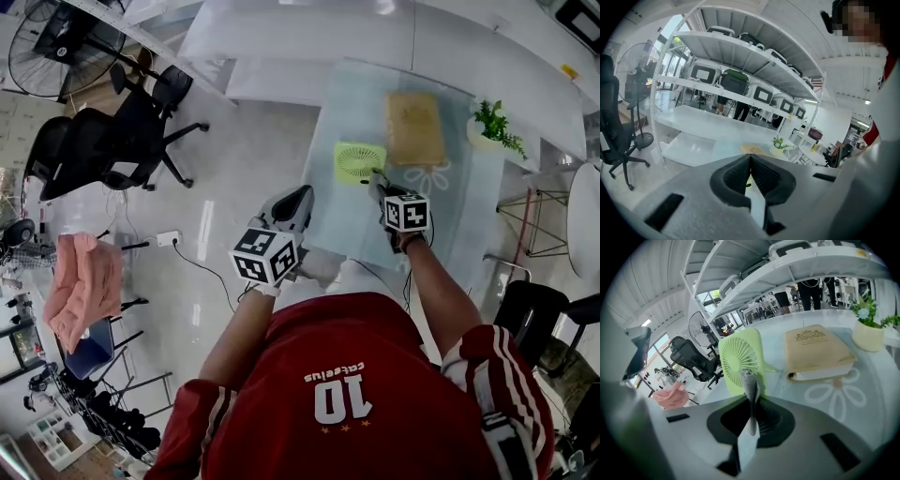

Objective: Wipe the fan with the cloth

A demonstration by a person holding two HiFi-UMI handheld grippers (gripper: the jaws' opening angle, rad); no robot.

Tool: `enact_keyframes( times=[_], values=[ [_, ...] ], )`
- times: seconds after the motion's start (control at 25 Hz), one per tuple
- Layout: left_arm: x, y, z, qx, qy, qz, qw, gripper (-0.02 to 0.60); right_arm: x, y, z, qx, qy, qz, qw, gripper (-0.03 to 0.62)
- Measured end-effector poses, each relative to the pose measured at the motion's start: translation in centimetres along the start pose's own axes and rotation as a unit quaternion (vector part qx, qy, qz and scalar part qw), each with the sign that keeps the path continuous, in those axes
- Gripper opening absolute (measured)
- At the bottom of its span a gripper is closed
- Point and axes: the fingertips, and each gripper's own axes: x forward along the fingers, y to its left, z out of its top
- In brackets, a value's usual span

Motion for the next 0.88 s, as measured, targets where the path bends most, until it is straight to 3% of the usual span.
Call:
enact_keyframes(
  times=[0.48,0.88],
  values=[
    [2.1,-1.9,0.7,0.019,0.011,-0.049,0.9986,0.0,-2.8,-3.2,-0.4,0.041,-0.027,-0.044,0.998,0.02],
    [2.2,-6.0,2.8,0.088,0.002,-0.15,0.9848,0.0,-9.9,-3.8,-2.3,0.088,-0.079,-0.117,0.986,0.02]
  ],
)
